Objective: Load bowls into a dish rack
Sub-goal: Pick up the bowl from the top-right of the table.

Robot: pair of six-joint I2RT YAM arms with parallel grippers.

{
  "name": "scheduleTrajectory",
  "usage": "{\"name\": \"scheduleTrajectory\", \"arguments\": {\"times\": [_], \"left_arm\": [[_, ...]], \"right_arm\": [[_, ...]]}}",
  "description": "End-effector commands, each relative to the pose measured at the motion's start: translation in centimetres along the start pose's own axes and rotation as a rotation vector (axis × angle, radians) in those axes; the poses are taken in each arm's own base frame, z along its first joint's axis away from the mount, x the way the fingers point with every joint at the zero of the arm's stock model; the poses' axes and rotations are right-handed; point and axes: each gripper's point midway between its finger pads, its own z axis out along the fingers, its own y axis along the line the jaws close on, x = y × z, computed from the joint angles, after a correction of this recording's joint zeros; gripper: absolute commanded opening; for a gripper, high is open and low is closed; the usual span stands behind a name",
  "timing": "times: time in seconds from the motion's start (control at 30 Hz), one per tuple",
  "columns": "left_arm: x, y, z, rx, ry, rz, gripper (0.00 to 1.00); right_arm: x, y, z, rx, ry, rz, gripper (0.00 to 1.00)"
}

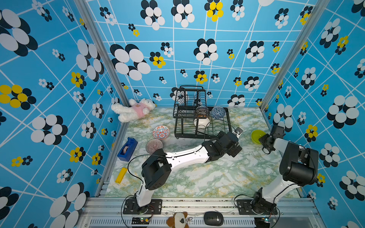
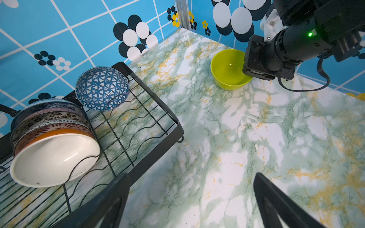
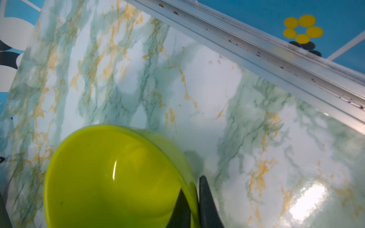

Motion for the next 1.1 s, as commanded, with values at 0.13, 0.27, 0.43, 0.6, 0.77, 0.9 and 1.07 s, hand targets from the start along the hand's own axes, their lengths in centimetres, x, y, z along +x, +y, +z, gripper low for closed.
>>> {"name": "scheduleTrajectory", "arguments": {"times": [0.13,0.27,0.43,0.6,0.77,0.9,1.07], "left_arm": [[-1.4,2.2,-1.0,-0.045,-0.045,-0.091,0.99],[-2.3,3.6,-1.2,-0.049,-0.067,-0.181,0.99],[-1.2,6.4,-1.7,-0.059,-0.063,-0.403,0.99],[0.8,7.3,-2.8,-0.05,-0.077,-0.508,1.0],[2.2,7.9,-3.1,-0.071,-0.079,-0.561,0.98],[3.0,8.2,-2.7,-0.053,-0.106,-0.647,0.95],[3.5,9.4,-2.0,-0.039,-0.109,-0.749,0.88]], "right_arm": [[-1.7,3.3,-5.5,-0.131,-0.128,-0.022,0.0],[0.0,7.6,-9.2,-0.242,-0.227,-0.106,0.0],[2.9,12.1,-13.1,-0.376,-0.322,-0.254,0.0],[6.7,15.5,-15.0,-0.535,-0.332,-0.354,0.0],[10.8,18.8,-16.5,-0.631,-0.331,-0.493,0.0],[11.7,19.4,-17.4,-0.667,-0.333,-0.526,0.0],[11.9,19.8,-18.5,-0.713,-0.338,-0.527,0.0]]}}
